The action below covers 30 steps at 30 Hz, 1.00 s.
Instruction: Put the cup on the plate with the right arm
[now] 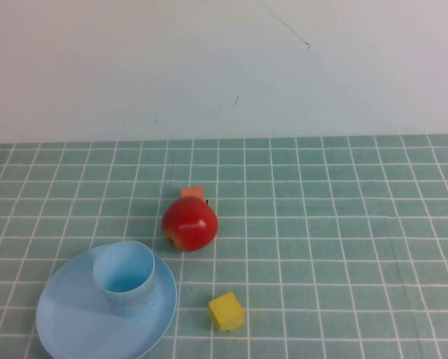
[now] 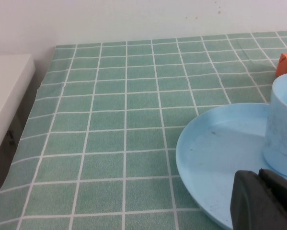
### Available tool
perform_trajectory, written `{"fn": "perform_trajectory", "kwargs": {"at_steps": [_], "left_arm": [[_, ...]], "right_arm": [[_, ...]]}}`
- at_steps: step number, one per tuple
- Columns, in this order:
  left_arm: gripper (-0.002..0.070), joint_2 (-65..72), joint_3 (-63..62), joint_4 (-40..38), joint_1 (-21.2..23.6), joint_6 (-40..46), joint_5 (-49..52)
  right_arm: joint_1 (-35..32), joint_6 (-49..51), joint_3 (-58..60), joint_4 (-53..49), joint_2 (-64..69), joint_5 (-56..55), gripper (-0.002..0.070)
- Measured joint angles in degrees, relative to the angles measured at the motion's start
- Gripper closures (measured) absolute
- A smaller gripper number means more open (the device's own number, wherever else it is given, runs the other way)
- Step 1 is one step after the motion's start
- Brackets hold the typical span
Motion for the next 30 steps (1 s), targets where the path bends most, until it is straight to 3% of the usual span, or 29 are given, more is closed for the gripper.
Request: {"fn": "perform_trajectory", "kwargs": {"at_steps": [6, 9, 14, 19, 30], "left_arm": [[0.0678, 0.0, 0.0, 0.0, 0.0, 0.0, 0.0], [0.0678, 0.0, 0.0, 0.0, 0.0, 0.0, 0.0], [0.0678, 0.0, 0.0, 0.0, 0.0, 0.0, 0.0], [0.0678, 0.0, 0.0, 0.0, 0.0, 0.0, 0.0], [0.0678, 0.0, 0.0, 0.0, 0.0, 0.11, 0.0]], "right_arm": [[-7.95, 0.81, 7.79, -4.79, -6.43, -22.57, 0.0679], [-12.58, 0.94, 13.42, -4.3, -10.33, -26.54, 0.0679], [-18.62, 1.59, 22.39, 1.15, -15.5, -25.42, 0.0679], [-20.59, 3.33, 23.76, 3.94, -15.98, -9.31, 0.0679], [-20.7, -1.59, 23.65, 2.13, -15.98, -9.55, 0.0679]]}}
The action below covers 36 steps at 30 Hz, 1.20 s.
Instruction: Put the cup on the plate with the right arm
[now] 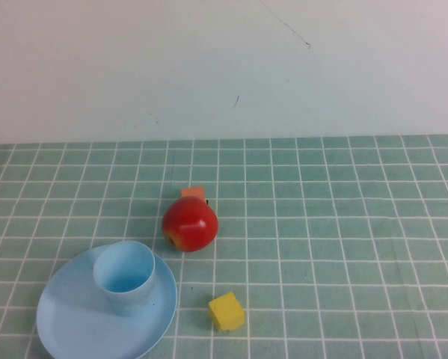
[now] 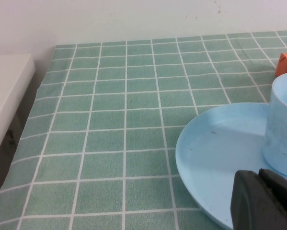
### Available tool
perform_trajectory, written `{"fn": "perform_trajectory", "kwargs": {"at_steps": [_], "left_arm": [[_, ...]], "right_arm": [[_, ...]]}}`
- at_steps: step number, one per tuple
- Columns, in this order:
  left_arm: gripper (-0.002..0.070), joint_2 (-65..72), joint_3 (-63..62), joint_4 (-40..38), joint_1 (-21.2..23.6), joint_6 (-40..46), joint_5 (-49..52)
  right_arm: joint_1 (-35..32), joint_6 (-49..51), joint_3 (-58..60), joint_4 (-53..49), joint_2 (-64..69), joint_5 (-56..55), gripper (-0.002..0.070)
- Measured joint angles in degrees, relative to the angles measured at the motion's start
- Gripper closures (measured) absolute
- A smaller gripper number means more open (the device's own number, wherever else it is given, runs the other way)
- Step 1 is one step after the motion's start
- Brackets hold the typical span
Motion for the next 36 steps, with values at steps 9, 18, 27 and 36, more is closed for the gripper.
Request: {"fn": "perform_trajectory", "kwargs": {"at_steps": [9, 18, 27, 36], "left_arm": [[0.0678, 0.0, 0.0, 0.0, 0.0, 0.0, 0.0], [0.0678, 0.0, 0.0, 0.0, 0.0, 0.0, 0.0], [0.0678, 0.0, 0.0, 0.0, 0.0, 0.0, 0.0], [0.0678, 0.0, 0.0, 0.0, 0.0, -0.1, 0.0]], "right_arm": [[0.0, -4.63, 0.0, -0.59, 0.0, 0.0, 0.0679], [0.13, -3.48, 0.0, -0.59, 0.0, 0.0, 0.0679], [3.23, 5.98, 0.0, -5.35, 0.0, 0.0, 0.0679], [2.99, 11.56, 0.0, -8.47, 0.0, -0.05, 0.0679]]}}
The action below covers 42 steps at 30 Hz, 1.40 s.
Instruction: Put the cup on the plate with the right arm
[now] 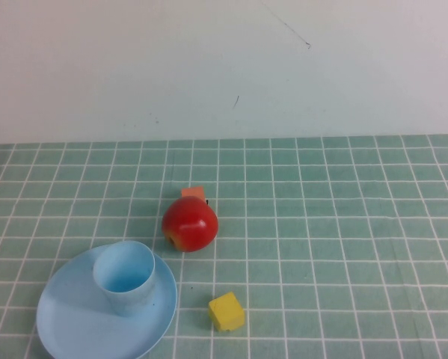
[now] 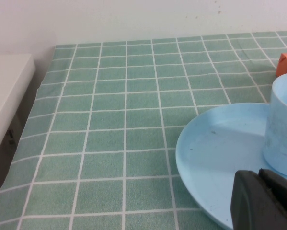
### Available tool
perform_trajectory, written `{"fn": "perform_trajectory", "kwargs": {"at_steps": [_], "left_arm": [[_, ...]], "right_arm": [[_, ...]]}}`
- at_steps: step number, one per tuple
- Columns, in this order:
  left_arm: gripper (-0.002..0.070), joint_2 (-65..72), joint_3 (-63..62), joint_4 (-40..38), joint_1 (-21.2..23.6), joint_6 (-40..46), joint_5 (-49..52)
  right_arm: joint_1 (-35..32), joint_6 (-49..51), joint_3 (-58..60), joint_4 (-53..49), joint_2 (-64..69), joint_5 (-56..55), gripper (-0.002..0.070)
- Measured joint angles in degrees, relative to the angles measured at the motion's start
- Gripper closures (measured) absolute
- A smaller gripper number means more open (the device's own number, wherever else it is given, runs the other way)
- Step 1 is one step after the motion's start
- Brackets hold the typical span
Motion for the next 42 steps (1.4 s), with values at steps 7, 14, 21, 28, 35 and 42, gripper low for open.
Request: {"fn": "perform_trajectory", "kwargs": {"at_steps": [7, 14, 21, 28, 35, 42], "left_arm": [[0.0678, 0.0, 0.0, 0.0, 0.0, 0.0, 0.0], [0.0678, 0.0, 0.0, 0.0, 0.0, 0.0, 0.0], [0.0678, 0.0, 0.0, 0.0, 0.0, 0.0, 0.0], [0.0678, 0.0, 0.0, 0.0, 0.0, 0.0, 0.0], [0.0678, 0.0, 0.0, 0.0, 0.0, 0.13, 0.0], [0.0678, 0.0, 0.0, 0.0, 0.0, 0.13, 0.0]], "right_arm": [[-0.2, 5.75, 0.0, -1.6, 0.0, -0.23, 0.0679], [-0.2, 8.31, 0.0, -3.74, 0.0, -0.23, 0.0679], [-0.2, 8.3, 0.0, -3.84, 0.0, -0.23, 0.0679], [-0.2, 8.11, 0.0, -3.87, 0.0, -0.23, 0.0679], [-0.2, 8.06, 0.0, -3.87, 0.0, -0.23, 0.0679], [-0.2, 7.97, 0.0, -4.23, 0.0, -0.23, 0.0679]]}}
